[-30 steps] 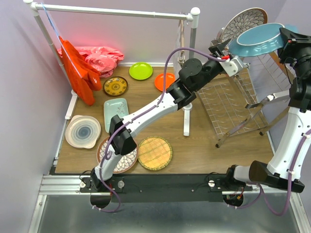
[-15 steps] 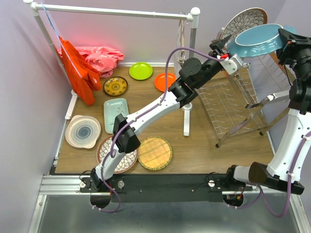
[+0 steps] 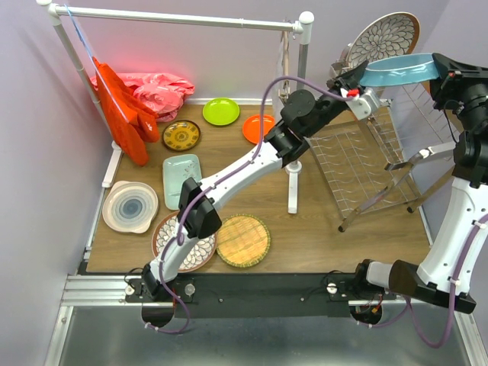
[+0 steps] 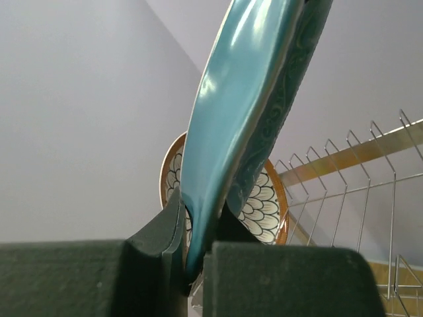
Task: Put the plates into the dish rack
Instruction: Pass the plate from the right arm to the left, then move the dish rack
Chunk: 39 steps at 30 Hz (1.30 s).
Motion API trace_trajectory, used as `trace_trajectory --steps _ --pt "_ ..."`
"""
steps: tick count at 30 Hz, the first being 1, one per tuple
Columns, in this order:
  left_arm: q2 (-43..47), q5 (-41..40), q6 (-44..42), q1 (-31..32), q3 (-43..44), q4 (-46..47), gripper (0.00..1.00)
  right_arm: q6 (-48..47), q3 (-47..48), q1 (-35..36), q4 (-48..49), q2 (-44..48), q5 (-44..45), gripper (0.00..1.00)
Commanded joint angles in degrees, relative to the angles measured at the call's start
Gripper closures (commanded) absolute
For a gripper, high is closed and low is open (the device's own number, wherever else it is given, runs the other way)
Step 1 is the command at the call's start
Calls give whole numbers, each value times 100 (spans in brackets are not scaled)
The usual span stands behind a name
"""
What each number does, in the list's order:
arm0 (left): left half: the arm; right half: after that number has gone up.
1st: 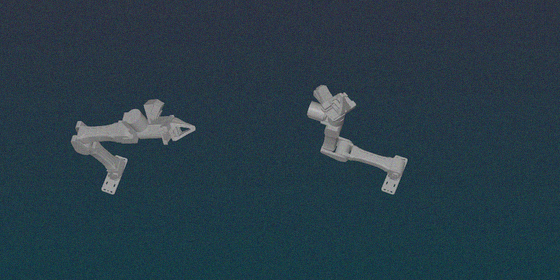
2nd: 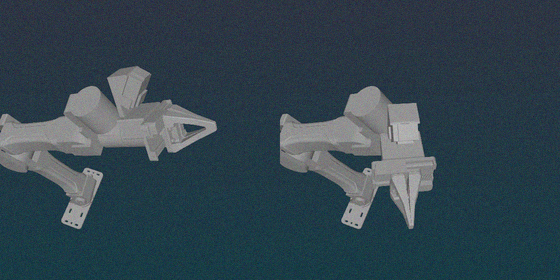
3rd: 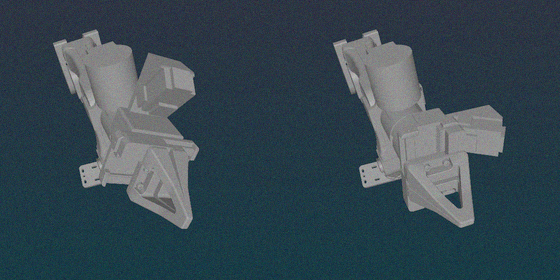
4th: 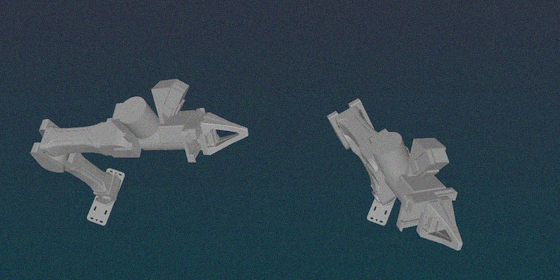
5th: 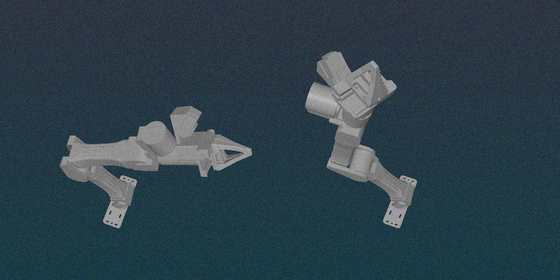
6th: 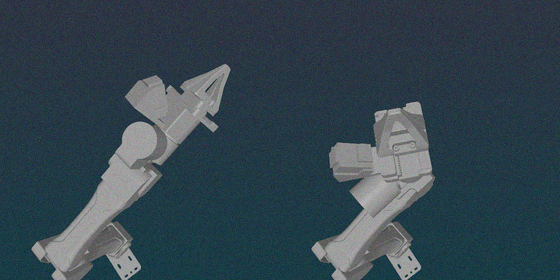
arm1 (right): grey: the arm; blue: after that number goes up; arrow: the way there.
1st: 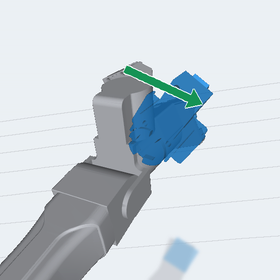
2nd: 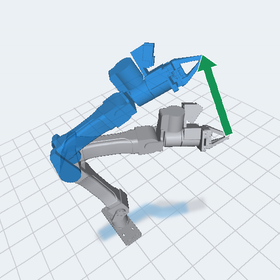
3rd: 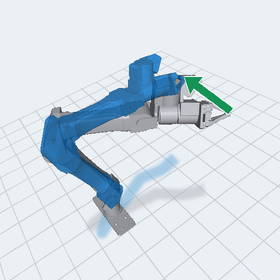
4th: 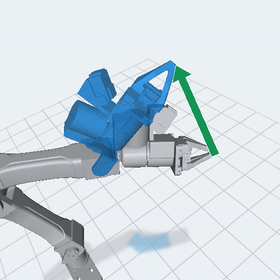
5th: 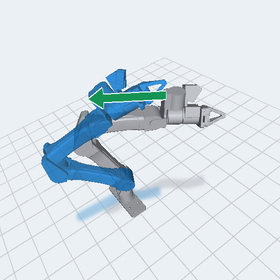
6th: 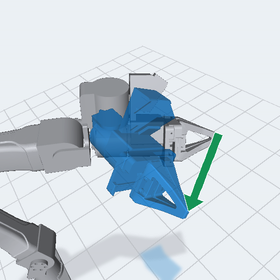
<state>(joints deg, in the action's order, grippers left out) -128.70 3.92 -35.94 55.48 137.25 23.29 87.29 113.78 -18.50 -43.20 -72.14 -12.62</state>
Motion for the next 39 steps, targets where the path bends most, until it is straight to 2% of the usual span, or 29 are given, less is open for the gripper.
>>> trace_trajectory --steps 1,2,3,5,6,11,12,18,22,23,26,27,35,39 --pt "187 188 447 41 -5 246 100 245 -4 -22 787 209 -74 99" --pt "257 188 491 41 -66 272 100 236 -22 -22 787 218 -74 97" --pt "276 196 535 41 -84 308 100 201 -31 -22 796 209 -65 87" --pt "328 188 623 41 -76 343 100 184 -75 -22 804 227 -47 79" --pt "346 188 641 41 -76 387 100 166 -84 -22 813 235 -47 71" --pt "390 -22 712 41 -49 589 100 166 -128 -22 892 262 -74 52" --pt "399 -67 720 41 -41 676 100 166 -119 -22 910 270 -74 45" --pt "381 -348 782 24 161 853 100 70 -189 -22 963 323 -135 30" --pt "372 -577 1097 -64 267 870 100 -88 -373 -22 963 437 -231 25" --pt "399 -612 1168 -81 267 870 100 -124 -435 -22 963 472 -258 22" --pt "442 -603 1379 -143 267 879 100 -282 -584 -22 963 569 -302 3" --pt "451 -595 1414 -152 267 897 100 -343 -619 -22 963 587 -311 0" --pt "513 -682 1731 -222 320 932 100 -581 -874 -22 971 771 -372 0" --pt "601 -665 1986 -301 320 914 100 -1202 -1094 -22 1024 929 -469 0"
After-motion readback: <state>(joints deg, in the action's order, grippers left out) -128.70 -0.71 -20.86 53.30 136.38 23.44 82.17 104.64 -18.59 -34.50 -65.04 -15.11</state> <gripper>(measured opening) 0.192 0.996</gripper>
